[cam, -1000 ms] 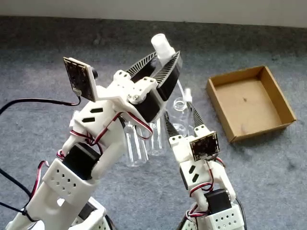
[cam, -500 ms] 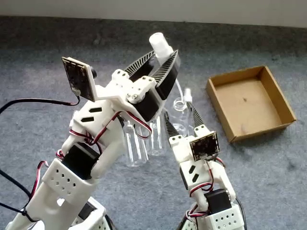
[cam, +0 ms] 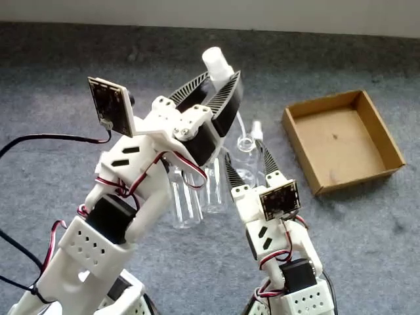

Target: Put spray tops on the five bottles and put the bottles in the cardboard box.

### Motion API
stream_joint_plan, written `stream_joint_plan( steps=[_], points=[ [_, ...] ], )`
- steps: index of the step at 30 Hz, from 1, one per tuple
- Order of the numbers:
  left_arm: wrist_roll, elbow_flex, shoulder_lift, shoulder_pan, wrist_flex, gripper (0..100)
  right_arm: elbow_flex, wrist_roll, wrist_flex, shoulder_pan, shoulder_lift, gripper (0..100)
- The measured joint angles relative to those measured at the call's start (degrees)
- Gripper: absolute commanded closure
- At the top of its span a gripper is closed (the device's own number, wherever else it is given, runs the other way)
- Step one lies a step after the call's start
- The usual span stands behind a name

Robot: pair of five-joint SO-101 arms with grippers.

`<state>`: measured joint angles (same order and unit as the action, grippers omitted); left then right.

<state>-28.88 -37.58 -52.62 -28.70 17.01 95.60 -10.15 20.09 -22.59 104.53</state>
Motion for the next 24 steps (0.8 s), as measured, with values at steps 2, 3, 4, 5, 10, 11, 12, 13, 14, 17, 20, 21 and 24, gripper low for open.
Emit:
stream_joint_plan(
  steps=[2,3,4,5,10,11,12,13,14,17,20,21,24],
  points=[
    [0.0,-1.6,0.0,-0.1,0.0,100,0.0,0.0,0.0,0.0,0.0,96.1],
    [0.0,-2.4,0.0,-0.1,0.0,100,0.0,0.0,0.0,0.0,0.0,96.1],
    [0.0,-3.3,0.0,-0.3,0.0,100,0.0,0.0,0.0,0.0,0.0,96.1],
    [0.0,-4.3,0.0,-0.4,0.0,100,0.0,0.0,0.0,0.0,0.0,96.1],
    [0.0,-9.3,0.0,-2.4,0.0,100,0.0,0.0,0.0,-0.1,0.0,96.1],
    [0.0,-10.0,0.0,-2.3,0.0,100,0.0,-0.1,0.0,-0.1,0.0,96.1],
    [0.0,-10.7,0.0,-2.2,0.0,100,0.0,-0.1,0.0,-0.1,0.0,96.1],
    [-0.3,-11.3,0.0,-2.2,0.0,100,0.0,-0.2,0.0,-0.1,0.0,96.1],
    [-0.2,-11.8,0.0,-2.4,-0.2,100,0.0,-0.2,0.0,-0.1,0.0,96.1],
    [0.1,-14.9,0.0,-2.7,-3.3,100,0.0,-0.2,0.1,-0.2,0.0,96.1],
    [0.1,-20.0,0.0,-3.1,-8.5,100,0.0,-0.2,0.1,-0.2,-0.1,96.1],
    [0.1,-21.8,0.0,-3.3,-10.4,100,0.0,-0.2,0.2,-0.2,-0.1,96.1],
    [0.1,-26.4,-0.9,-4.2,-16.7,100,0.0,-0.2,0.2,-0.1,-0.1,96.1]
  ],
)
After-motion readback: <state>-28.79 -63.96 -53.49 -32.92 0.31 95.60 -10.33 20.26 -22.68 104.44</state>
